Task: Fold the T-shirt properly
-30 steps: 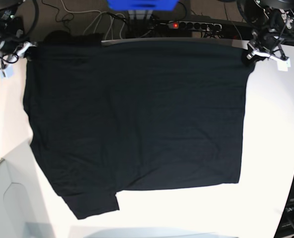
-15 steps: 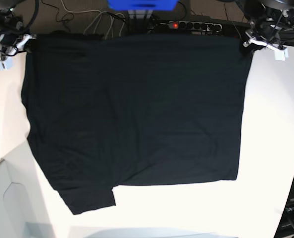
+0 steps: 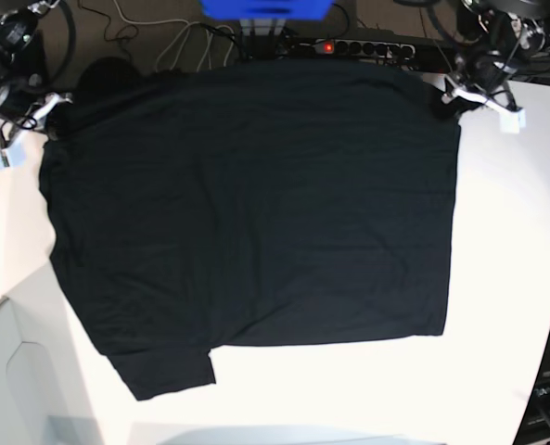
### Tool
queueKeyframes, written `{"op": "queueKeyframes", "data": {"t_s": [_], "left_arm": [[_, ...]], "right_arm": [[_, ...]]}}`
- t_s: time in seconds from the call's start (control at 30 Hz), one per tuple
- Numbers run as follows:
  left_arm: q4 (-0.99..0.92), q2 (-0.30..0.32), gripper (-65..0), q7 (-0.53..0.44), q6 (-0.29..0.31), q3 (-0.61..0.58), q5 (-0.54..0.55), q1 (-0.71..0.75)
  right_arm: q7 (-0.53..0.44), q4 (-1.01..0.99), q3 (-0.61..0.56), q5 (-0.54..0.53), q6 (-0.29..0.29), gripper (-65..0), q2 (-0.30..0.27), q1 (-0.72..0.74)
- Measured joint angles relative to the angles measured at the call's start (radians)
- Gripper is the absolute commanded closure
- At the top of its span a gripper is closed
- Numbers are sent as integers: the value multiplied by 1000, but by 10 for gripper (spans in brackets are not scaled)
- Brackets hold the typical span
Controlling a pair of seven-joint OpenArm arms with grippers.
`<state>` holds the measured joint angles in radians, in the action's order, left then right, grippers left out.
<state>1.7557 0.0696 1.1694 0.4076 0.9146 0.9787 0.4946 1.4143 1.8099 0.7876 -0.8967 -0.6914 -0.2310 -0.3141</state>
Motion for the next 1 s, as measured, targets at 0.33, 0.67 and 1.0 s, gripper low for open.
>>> {"op": "queueKeyframes", "data": {"t_s": [0.33,0.67,1.0], "left_arm": [[-158,31,0,6,-78,-1,2,-175],[-319,108,0,-1,-91,-50,-1,-310],[-488,140,0,-10,-91,-46,-27,-422]], "right_arm": [[-1,-210,-106,-3,0,0,1,217],[-1,-331,-101,1,0,0,-14,335],[-83,-329,-101,2,64,0,-23,333]]}}
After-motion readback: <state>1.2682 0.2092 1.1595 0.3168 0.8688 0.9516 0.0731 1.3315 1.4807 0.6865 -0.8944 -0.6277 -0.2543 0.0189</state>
